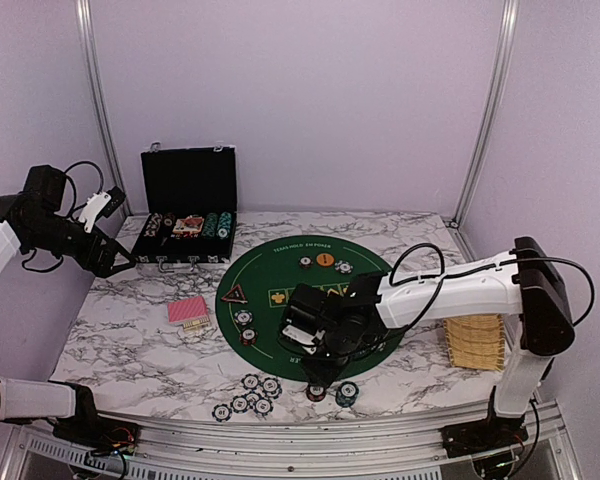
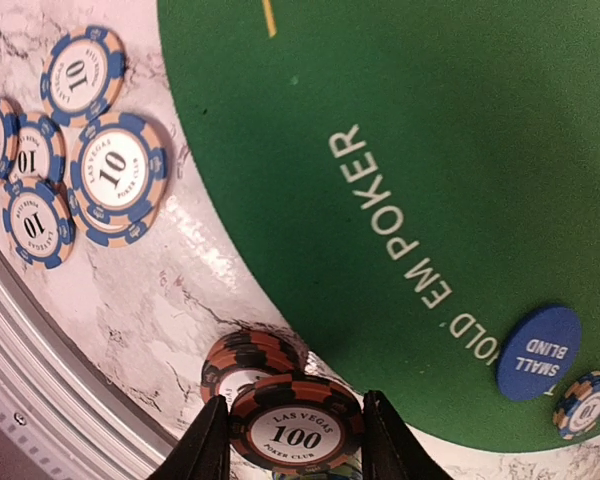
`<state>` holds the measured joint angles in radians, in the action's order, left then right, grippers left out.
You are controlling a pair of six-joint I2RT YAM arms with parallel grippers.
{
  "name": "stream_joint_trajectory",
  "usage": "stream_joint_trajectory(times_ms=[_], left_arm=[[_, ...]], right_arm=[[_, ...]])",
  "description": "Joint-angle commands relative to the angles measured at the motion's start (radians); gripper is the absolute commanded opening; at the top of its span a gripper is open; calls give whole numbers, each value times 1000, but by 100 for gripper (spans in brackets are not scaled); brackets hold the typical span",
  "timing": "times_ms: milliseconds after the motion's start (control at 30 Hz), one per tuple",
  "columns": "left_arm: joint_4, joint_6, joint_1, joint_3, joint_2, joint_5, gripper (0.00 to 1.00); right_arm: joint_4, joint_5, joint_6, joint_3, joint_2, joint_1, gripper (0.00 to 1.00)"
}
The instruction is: Distribute texas hold em gaming equipment
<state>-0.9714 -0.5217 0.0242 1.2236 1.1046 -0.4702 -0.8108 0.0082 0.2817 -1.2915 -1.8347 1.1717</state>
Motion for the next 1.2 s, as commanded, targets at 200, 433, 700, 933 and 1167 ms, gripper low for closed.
stream_joint_trajectory(times_ms=[200,433,700,933,1167], left_arm=[[-29,-19,-4,7,-21,11,99],[-34,-29,-4,-2,-20,21,99],[-53,-55,-16,-21,1,40,99],[-64,-68,-17,-27,4,51,99],[-67,-69,-17,-24,-2,53,99]], right_arm=[[7,19,8,-37,34,-104,6],[47,48,5,-32,-27,-125,6],[90,85,4,-12,-77,-140,6],[107,96,5,4,-93,-146,7],[102,93,-1,25,-88,-148,24]])
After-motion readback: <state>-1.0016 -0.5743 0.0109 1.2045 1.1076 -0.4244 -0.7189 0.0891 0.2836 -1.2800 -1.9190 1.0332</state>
